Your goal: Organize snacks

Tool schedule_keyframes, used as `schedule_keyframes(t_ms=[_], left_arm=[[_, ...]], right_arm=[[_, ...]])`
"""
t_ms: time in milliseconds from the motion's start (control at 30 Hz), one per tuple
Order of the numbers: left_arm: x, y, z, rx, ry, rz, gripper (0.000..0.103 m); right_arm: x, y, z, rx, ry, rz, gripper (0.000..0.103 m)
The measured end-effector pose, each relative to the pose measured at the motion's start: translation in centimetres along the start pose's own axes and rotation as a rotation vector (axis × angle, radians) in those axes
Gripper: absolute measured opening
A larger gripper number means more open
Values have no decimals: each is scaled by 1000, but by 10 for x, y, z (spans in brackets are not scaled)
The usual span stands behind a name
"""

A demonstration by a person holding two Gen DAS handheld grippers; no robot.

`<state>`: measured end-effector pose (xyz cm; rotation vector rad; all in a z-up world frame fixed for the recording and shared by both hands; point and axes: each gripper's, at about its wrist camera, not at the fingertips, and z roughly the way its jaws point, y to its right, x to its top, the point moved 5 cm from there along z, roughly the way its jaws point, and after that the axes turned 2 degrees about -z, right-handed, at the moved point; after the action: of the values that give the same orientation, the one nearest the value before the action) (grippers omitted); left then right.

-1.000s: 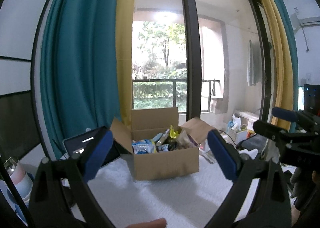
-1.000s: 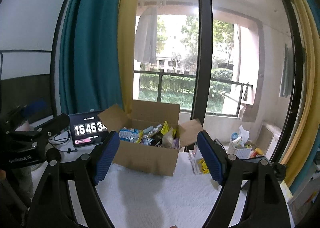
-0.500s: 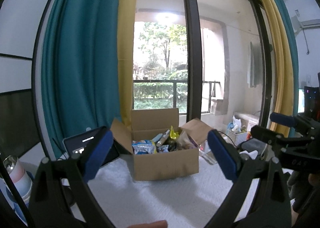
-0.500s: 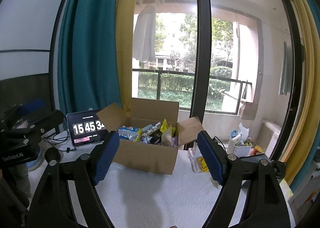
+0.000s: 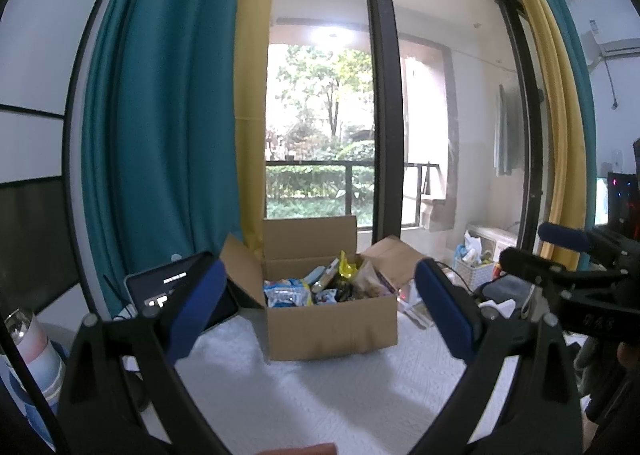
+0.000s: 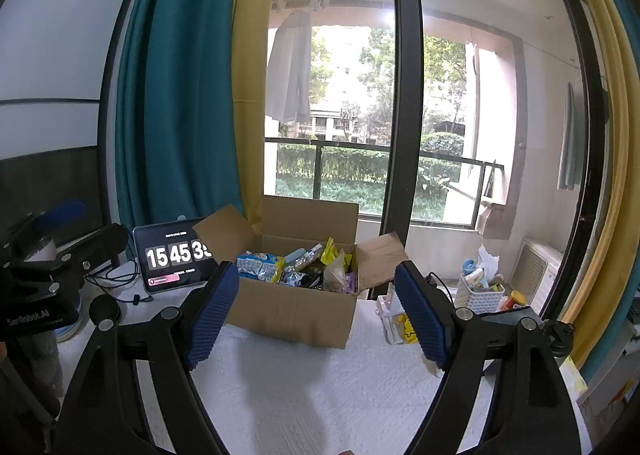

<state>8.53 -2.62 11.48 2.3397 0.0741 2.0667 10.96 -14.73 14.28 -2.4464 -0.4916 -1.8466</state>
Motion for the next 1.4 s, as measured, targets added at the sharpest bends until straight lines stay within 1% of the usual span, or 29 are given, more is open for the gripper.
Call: schedule_keyframes(t_ms=[1400], left_arm=[[-4, 0, -1, 11, -12, -12, 97]], right_arm=[[-5, 4, 1, 11, -27, 1, 83]])
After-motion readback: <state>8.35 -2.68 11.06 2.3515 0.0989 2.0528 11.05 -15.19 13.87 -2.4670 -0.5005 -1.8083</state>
